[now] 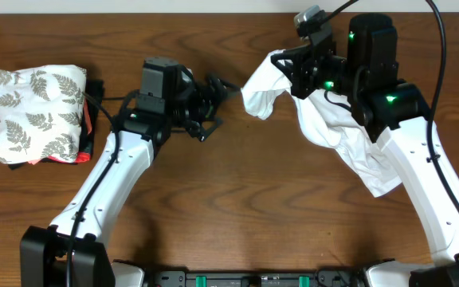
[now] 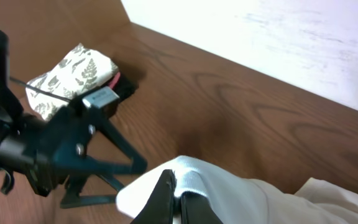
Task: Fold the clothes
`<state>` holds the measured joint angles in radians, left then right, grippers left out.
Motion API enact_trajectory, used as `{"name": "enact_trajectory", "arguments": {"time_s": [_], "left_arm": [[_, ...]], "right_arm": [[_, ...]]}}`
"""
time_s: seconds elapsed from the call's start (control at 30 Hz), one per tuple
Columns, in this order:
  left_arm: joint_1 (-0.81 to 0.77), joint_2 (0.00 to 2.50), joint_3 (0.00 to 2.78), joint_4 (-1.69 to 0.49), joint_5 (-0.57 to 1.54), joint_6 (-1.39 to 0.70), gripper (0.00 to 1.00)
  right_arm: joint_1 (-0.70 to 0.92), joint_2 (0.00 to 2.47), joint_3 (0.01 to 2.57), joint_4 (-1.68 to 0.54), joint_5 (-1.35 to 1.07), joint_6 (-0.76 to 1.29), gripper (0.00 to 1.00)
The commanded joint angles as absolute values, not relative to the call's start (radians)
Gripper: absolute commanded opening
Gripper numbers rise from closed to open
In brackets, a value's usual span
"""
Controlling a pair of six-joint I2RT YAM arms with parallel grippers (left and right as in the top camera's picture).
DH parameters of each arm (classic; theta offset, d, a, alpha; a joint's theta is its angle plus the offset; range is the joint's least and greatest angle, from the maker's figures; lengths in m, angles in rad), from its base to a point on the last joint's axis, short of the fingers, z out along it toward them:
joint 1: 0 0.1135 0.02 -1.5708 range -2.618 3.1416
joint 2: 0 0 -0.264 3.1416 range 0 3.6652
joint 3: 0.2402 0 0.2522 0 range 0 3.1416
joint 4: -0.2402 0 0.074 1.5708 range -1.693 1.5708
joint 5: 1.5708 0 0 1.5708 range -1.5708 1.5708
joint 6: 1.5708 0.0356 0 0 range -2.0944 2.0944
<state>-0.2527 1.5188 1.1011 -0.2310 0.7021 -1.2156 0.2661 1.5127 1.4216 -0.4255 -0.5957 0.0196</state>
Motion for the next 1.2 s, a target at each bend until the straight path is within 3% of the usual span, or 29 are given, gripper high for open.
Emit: {"name": "enact_trajectory", "arguments": {"time_s": [0.0,0.97,1.17], "left_arm": [[-0.248,1.525,1.116,-0.177,0.688,-1.429,0.96],[-0.362,1.704,1.116,0.112,0.727,-1.758,0.96],[-0.400,1.704,1.117,0.262,0.732,-1.845,0.95]], "right_arm": [[0.255,1.507,1.423,-0.422,-0.615,0.037,0.01],[0.255,1.502,1.423,-0.366,-0.656,0.037,0.01],[0.255,1.502,1.423,-0.366,-0.649,0.037,0.01]]}}
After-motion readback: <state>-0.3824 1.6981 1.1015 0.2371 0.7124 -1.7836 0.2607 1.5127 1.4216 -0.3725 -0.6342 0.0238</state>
